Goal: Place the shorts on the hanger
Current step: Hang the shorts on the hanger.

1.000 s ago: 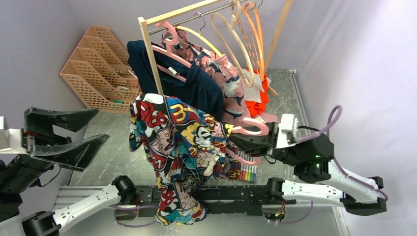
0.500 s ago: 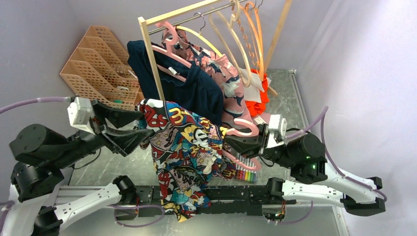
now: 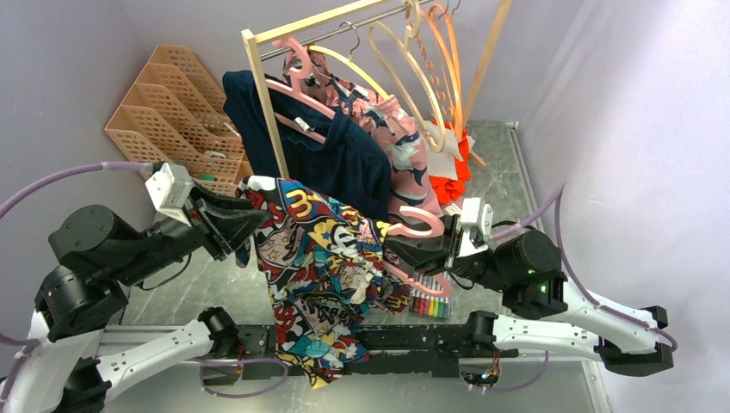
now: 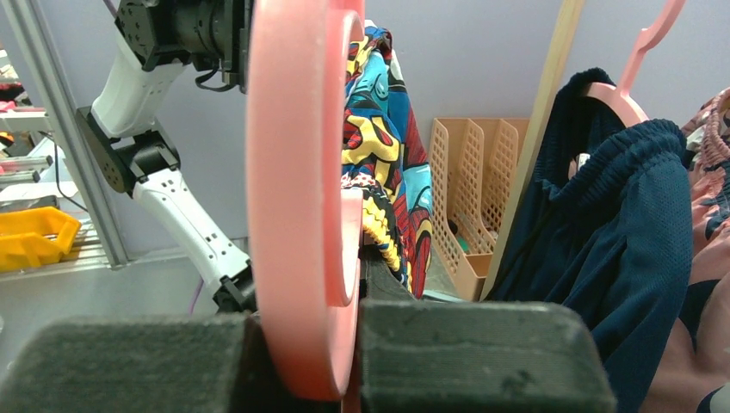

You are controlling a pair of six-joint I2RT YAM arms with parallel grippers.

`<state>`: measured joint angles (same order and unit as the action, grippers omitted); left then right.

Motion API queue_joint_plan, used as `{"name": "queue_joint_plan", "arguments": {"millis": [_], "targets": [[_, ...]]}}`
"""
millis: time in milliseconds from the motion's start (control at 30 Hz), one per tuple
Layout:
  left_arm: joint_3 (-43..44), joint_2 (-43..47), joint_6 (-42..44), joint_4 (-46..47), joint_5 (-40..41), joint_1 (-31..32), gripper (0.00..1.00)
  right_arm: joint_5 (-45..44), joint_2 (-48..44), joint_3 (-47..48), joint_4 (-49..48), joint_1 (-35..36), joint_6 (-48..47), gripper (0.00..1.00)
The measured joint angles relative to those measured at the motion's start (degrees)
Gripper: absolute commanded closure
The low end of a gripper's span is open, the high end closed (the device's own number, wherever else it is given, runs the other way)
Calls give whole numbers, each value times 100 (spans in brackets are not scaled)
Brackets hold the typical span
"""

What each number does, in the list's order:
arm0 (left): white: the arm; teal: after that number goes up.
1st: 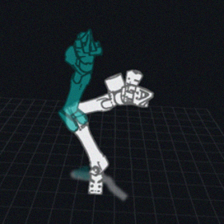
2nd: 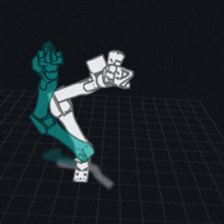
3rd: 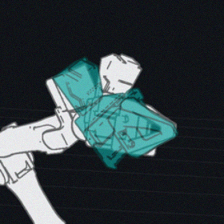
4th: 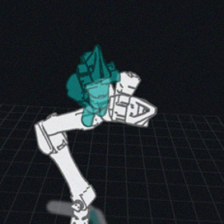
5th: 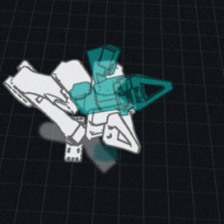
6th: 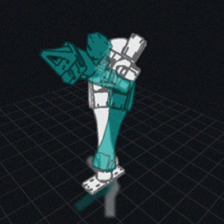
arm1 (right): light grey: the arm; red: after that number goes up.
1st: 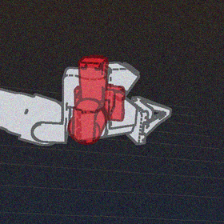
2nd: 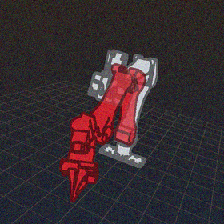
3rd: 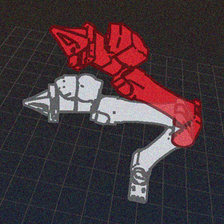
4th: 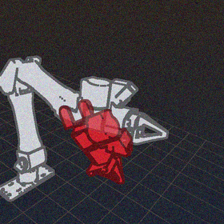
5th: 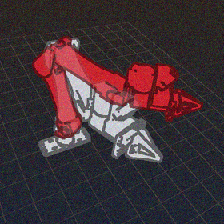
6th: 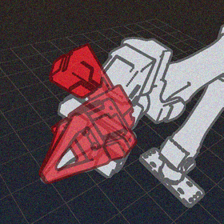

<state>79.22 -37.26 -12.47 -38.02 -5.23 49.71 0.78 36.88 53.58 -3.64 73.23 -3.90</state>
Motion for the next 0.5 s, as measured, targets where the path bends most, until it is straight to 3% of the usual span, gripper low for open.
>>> {"name": "queue_joint_plan", "arguments": {"millis": [33, 67, 500], "targets": [[0, -26, 7, -7, 4, 0, 90, -2, -2, 0, 0, 0, 0, 100], [0, -66, 13, -15, 7, 0, 93, -13, -4, 0, 0, 0, -2, 100], [-66, 111, 44, 55, -361, -2, 93, -837, -122, 0, 92, 4, -258, 100]]}}
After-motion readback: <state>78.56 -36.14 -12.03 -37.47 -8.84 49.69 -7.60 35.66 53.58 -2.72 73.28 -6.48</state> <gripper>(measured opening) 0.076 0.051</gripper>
